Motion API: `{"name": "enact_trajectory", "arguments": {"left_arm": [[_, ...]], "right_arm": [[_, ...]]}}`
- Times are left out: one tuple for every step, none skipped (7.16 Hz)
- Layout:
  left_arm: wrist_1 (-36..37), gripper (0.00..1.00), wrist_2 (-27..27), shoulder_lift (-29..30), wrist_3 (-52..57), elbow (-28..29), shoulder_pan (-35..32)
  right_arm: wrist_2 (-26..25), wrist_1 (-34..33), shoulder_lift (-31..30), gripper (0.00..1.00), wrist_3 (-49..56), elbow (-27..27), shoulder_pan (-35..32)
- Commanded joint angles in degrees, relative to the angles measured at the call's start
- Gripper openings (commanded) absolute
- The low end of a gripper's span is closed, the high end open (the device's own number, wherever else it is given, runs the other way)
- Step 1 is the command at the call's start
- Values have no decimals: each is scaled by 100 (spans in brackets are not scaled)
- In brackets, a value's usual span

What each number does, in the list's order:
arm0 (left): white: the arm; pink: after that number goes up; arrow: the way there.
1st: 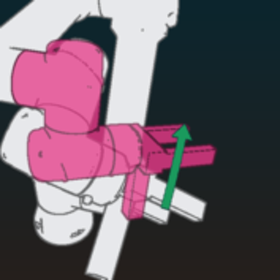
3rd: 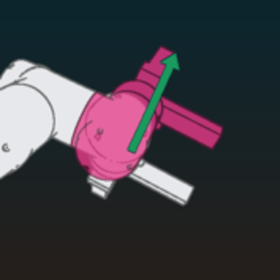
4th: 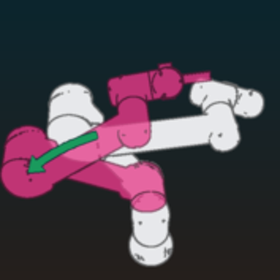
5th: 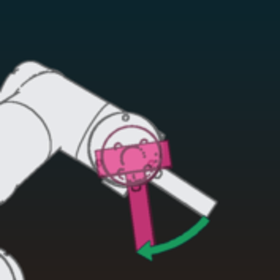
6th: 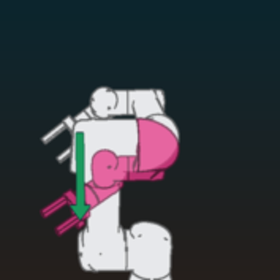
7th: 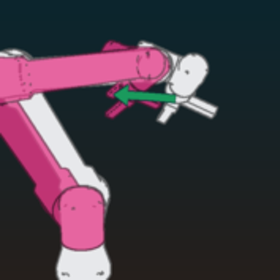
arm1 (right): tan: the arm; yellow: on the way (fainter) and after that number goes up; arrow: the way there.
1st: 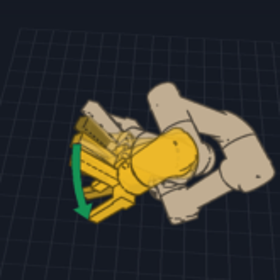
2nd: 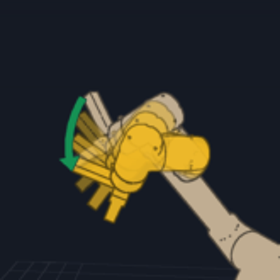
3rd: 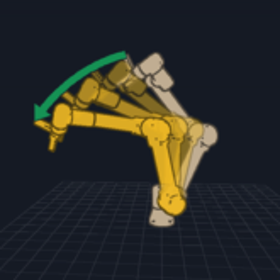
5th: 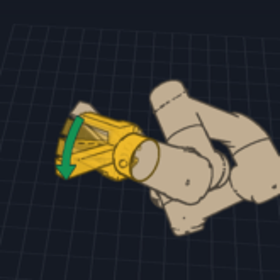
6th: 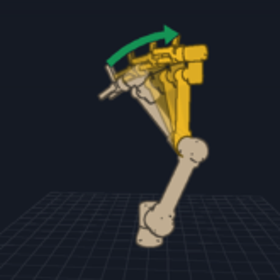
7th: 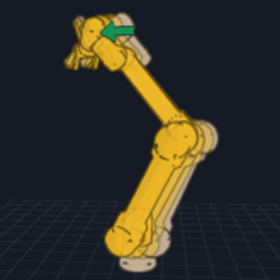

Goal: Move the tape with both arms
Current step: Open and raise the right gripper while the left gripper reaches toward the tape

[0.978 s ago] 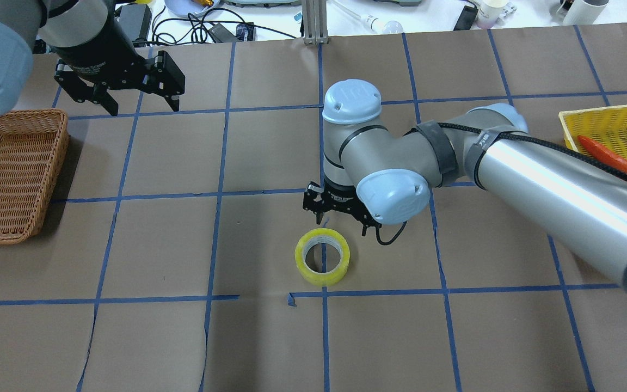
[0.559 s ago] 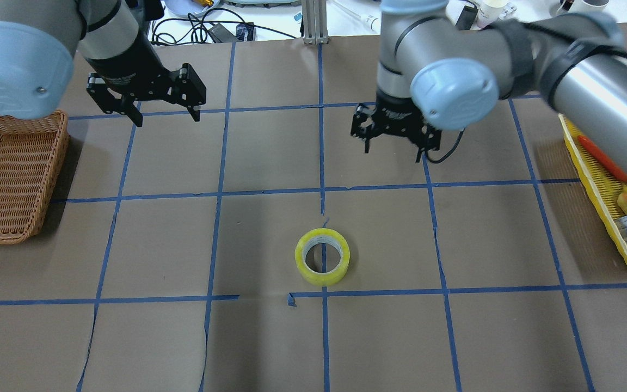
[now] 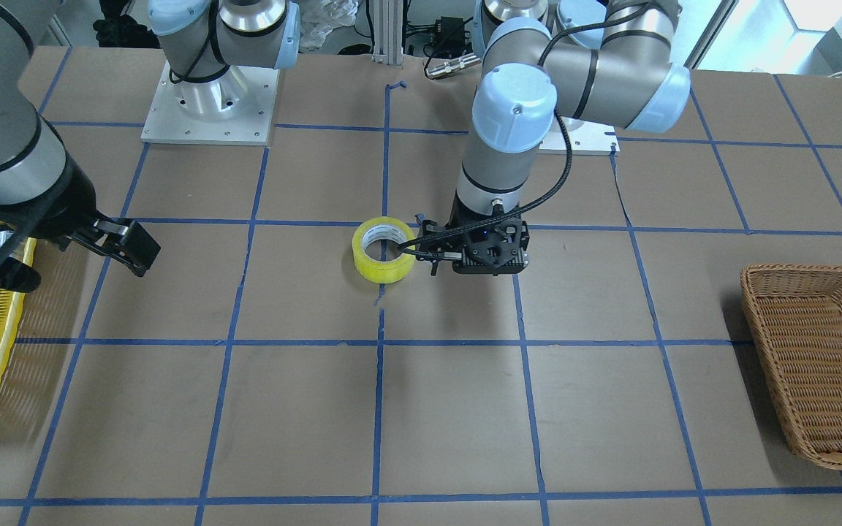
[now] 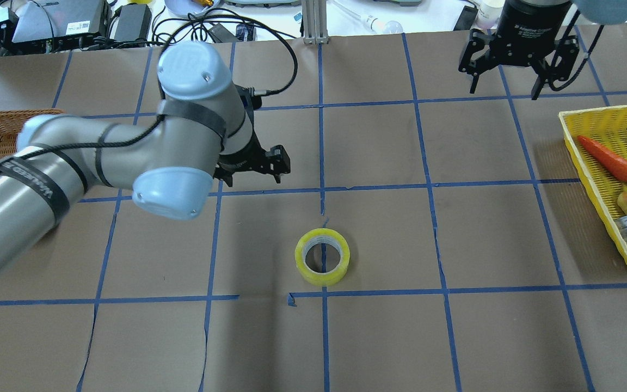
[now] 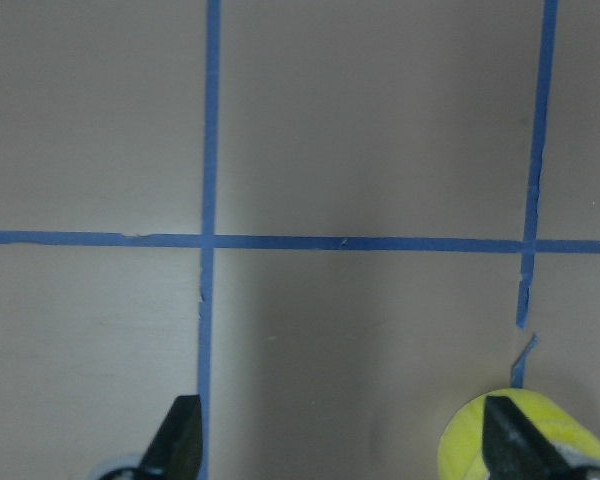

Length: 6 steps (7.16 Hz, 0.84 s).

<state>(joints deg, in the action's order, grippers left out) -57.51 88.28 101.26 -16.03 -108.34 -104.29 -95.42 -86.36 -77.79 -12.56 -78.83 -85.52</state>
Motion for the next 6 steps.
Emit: {"name": "enact_trajectory", "arguments": {"left_arm": [[423, 100, -206, 323, -172, -433, -485], [451, 100, -197, 403, -216, -486, -730], [477, 100, -188, 438, -216, -556, -829], [599, 100, -162, 456, -216, -635, -838], [618, 94, -188, 474, -251, -766, -891], [931, 92, -180, 465, -242, -924, -908]], "right_arm": [[-47, 48, -122, 100, 61, -97, 71], [-47, 49, -148, 100, 148, -63, 45], [14, 58, -227, 100, 175, -62, 1], [145, 49, -480, 100, 523, -89, -87], [364, 58, -552, 100, 1084, -132, -183], [374, 58, -605, 100, 1116, -211, -245]]}}
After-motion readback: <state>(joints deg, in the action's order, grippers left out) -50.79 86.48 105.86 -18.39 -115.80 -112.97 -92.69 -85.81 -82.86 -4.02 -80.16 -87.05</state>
